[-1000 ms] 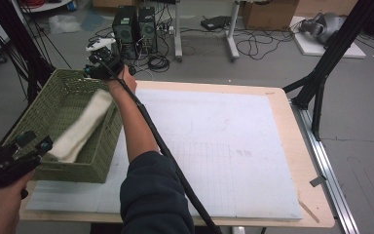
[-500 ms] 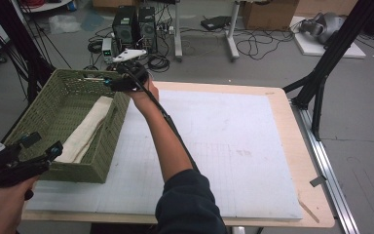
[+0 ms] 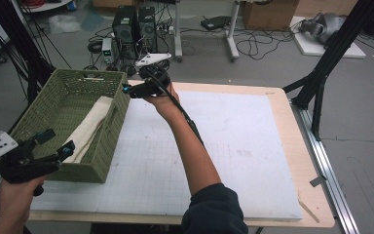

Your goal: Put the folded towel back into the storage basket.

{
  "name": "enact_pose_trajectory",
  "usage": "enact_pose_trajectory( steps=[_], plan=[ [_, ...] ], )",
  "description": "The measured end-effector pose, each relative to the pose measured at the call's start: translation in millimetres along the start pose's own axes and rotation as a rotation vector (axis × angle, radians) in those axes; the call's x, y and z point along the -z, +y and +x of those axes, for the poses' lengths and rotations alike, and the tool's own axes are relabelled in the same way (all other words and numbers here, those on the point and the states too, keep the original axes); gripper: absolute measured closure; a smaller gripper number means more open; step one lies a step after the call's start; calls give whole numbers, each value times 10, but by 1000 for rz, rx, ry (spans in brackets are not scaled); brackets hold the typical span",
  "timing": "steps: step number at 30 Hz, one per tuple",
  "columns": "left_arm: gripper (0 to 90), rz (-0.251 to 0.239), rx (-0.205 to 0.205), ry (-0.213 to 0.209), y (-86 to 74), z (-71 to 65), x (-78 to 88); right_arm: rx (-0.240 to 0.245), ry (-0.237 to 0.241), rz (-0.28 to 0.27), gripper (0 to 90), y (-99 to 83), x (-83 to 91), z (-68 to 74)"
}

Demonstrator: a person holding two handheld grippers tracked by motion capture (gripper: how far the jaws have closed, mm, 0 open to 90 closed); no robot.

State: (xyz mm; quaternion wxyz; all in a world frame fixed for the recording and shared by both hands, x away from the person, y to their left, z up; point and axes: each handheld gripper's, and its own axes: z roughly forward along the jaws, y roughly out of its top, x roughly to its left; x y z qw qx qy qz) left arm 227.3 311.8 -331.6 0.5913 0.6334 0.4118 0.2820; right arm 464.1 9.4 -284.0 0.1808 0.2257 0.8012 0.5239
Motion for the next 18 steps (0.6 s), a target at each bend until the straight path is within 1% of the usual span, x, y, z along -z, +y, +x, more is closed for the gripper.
enact_pose_trajectory(
  steps=[5,8,11,18],
  plan=[
    [180,-10,-7,-16,-3,-22,-39,-3,-2,-8,169,-47,174,-23],
    [180,-14,1,-26,-1,-40,-62,-4,-7,-11,169,-105,313,-35],
    [182,-9,-5,-31,7,-74,-96,0,-25,-2,169,-188,467,-61],
    [183,0,-14,-68,25,-184,-223,-12,-65,10,169,-411,857,-149]
  ],
)
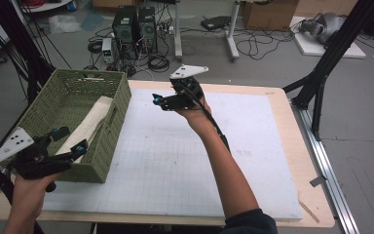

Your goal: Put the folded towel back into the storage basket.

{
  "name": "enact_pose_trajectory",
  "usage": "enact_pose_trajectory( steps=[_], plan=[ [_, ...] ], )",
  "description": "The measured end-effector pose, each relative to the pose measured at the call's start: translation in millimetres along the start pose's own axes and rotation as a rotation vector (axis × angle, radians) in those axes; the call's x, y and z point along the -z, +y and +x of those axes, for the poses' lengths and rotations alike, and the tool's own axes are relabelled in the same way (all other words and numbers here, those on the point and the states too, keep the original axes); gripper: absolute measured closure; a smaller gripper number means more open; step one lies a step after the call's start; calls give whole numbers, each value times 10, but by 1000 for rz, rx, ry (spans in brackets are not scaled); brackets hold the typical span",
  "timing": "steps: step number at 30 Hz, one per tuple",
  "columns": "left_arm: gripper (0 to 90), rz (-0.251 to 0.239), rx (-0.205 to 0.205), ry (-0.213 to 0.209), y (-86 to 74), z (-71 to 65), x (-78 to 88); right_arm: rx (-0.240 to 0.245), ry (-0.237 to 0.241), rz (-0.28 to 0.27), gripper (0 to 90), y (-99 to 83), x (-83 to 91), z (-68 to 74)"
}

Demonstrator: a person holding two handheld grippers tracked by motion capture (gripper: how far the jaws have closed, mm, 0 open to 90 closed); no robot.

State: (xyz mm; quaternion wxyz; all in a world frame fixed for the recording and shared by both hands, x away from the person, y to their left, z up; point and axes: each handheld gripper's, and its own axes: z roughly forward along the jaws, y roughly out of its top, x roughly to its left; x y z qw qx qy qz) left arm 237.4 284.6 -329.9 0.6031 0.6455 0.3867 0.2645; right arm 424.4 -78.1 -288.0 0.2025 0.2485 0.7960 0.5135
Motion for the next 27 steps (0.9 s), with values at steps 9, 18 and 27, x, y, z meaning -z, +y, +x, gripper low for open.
enact_pose_trajectory(
  steps=[9,18,27],
  plan=[
    [184,-5,-25,-67,13,-159,-186,-39,-60,-10,169,-289,478,-111],
    [184,22,-47,-114,-24,-286,-405,-66,-165,-33,170,-651,929,-151],
    [185,25,-67,-179,-37,-459,-609,-68,-239,-11,170,-1048,1393,-70]
  ],
)
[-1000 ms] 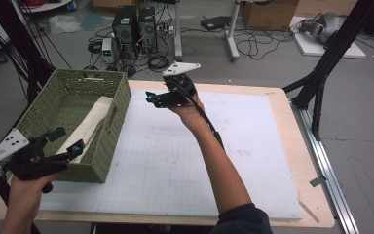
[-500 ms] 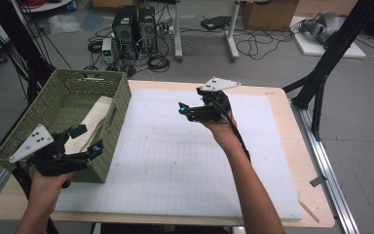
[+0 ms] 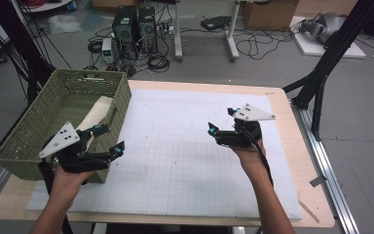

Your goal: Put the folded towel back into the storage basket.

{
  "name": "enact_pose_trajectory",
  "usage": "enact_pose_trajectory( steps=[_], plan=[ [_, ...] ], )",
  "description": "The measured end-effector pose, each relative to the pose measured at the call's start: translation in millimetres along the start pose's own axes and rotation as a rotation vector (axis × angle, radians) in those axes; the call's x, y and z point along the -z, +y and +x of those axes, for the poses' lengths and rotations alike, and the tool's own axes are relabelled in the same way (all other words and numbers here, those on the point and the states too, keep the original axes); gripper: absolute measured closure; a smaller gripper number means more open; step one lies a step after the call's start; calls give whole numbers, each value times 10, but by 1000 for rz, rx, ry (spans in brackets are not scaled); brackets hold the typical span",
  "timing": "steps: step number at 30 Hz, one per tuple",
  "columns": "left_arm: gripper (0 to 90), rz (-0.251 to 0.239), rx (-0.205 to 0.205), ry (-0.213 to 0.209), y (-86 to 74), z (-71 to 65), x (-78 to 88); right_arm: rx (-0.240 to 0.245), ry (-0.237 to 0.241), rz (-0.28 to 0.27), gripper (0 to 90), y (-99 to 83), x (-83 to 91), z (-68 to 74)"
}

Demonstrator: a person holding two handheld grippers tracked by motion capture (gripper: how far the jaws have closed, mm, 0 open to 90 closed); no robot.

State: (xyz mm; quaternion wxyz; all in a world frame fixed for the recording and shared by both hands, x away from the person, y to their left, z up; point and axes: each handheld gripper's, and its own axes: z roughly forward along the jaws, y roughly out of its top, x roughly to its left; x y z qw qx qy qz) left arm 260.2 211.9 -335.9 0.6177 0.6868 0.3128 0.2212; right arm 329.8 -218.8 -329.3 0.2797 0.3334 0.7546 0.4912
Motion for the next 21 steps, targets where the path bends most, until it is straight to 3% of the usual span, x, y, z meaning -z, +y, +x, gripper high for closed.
enact_pose_trajectory(
  steps=[13,21],
  plan=[
    [187,18,-29,-69,-87,-138,-295,-25,-123,-5,170,-489,476,-16],
    [187,44,-40,-94,-276,-215,-471,-60,-138,3,170,-800,602,-35]
  ],
)
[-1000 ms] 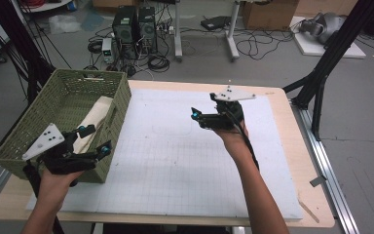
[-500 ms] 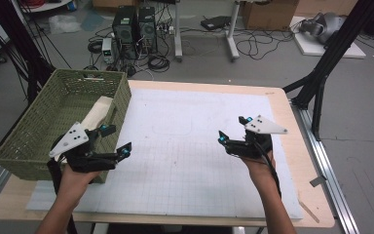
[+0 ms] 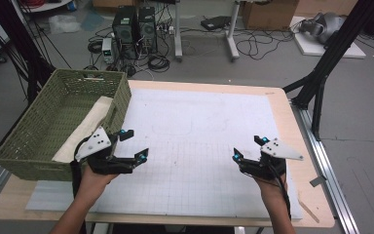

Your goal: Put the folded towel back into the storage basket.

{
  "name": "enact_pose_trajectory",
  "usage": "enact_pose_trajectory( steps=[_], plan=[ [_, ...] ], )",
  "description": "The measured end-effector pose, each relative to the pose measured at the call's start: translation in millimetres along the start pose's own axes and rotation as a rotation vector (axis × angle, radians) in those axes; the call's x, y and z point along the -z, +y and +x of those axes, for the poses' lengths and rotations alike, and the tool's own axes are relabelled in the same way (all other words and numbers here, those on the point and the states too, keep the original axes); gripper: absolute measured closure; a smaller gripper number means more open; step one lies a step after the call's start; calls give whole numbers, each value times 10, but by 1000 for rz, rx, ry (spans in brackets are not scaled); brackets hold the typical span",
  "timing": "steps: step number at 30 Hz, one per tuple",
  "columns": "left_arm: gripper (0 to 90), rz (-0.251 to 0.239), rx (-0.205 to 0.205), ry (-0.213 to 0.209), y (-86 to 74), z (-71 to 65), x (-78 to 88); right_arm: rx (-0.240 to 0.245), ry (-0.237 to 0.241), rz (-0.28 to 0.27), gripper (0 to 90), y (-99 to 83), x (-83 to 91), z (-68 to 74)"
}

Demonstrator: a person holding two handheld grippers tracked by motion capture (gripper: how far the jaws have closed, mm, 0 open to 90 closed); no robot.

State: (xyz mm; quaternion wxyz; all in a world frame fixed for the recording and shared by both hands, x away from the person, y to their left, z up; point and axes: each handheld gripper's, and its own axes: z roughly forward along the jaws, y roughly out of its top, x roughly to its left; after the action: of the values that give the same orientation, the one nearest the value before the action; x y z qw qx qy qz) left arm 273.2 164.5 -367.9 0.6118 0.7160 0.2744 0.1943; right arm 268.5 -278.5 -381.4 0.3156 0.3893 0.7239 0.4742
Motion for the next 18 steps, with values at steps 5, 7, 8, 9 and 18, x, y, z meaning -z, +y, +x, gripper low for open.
enact_pose_trajectory(
  steps=[5,7,8,9,18],
  plan=[
    [189,30,-13,-15,-121,-61,-91,-36,11,-4,170,-150,56,-32],
    [191,36,-12,-15,-176,-80,-120,-33,8,-4,170,-204,75,-40],
    [193,40,-12,-14,-206,-84,-134,-37,8,-3,170,-233,78,-43],
    [193,44,-11,-15,-237,-88,-146,-40,9,1,170,-260,77,-45],
    [193,83,-11,-21,-461,-114,-248,-42,5,38,170,-406,-3,-64]
  ],
)
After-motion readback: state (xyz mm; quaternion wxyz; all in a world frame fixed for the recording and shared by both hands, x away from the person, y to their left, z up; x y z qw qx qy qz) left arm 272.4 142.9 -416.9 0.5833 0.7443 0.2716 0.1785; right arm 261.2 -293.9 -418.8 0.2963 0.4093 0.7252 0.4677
